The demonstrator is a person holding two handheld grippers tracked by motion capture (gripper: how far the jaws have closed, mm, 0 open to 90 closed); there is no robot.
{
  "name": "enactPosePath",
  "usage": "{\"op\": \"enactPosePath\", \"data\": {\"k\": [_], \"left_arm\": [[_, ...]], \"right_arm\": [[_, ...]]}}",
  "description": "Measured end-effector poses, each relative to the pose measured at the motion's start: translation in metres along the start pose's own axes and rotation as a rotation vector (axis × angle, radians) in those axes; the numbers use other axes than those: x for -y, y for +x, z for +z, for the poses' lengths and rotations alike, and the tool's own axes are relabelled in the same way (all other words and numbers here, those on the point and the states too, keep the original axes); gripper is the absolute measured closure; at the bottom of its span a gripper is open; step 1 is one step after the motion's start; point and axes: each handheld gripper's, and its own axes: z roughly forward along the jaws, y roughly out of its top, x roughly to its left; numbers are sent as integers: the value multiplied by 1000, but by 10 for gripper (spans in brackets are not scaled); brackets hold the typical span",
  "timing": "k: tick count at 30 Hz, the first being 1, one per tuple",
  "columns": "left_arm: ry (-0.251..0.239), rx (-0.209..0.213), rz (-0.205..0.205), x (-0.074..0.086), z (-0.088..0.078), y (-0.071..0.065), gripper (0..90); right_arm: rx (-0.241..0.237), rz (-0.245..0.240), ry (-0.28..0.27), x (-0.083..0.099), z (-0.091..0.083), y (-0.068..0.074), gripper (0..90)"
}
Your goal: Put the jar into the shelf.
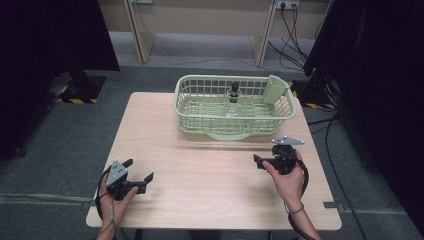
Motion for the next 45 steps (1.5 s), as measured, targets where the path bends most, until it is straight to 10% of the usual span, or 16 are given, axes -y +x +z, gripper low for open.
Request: {"op": "enactPosePath", "data": {"k": [45], "left_arm": [[-1, -1, -1, 0, 0, 0, 15]], "right_arm": [[60, 90, -16, 58, 9, -33, 46]]}}
